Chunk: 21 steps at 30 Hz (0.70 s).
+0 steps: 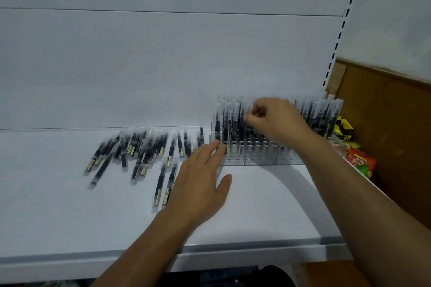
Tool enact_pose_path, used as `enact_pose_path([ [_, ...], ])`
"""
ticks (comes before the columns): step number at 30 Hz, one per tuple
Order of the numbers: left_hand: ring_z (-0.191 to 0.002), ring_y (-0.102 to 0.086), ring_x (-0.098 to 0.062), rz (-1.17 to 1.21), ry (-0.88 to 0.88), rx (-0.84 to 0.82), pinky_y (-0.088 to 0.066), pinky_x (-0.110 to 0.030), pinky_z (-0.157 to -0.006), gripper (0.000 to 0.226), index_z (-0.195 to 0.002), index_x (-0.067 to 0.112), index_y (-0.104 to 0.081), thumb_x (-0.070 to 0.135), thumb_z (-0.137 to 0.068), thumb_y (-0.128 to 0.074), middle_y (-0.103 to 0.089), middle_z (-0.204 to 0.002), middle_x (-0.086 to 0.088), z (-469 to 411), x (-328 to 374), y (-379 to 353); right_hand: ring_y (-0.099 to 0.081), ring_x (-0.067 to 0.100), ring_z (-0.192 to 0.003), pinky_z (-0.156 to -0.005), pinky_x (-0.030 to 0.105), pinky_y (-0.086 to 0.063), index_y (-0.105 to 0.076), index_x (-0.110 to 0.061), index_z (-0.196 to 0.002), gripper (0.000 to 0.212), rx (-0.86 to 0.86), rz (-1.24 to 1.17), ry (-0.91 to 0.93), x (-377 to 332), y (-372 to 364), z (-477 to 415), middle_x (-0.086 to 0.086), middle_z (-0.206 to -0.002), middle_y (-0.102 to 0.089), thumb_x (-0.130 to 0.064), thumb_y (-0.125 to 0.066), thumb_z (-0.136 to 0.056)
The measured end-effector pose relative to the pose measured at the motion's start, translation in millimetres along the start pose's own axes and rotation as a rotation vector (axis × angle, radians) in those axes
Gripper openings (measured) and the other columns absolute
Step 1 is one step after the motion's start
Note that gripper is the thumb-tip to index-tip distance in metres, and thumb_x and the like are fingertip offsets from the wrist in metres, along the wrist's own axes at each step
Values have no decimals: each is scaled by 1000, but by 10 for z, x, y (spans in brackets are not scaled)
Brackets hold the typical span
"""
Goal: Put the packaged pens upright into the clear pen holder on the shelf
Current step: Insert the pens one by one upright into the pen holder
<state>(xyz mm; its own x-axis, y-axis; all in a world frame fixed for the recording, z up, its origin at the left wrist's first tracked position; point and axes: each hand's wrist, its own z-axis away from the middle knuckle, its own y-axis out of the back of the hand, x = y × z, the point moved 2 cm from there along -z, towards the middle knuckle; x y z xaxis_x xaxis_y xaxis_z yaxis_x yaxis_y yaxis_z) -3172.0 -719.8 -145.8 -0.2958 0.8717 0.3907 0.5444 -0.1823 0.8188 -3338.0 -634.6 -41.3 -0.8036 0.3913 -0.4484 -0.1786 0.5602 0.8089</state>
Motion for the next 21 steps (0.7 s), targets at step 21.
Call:
enact_pose_path([
  [21,-129,-42,-8,3,117,72,-30,-22,-104,39,-134,28,-54,37,-96,-53,-51,-139,11,164,-490,636,-61,10,-84,-77,30,-50,-68,-32,-98,20,-311,23,55,-520,-635,575,-14,-90,-67,-48,-59,-90],
])
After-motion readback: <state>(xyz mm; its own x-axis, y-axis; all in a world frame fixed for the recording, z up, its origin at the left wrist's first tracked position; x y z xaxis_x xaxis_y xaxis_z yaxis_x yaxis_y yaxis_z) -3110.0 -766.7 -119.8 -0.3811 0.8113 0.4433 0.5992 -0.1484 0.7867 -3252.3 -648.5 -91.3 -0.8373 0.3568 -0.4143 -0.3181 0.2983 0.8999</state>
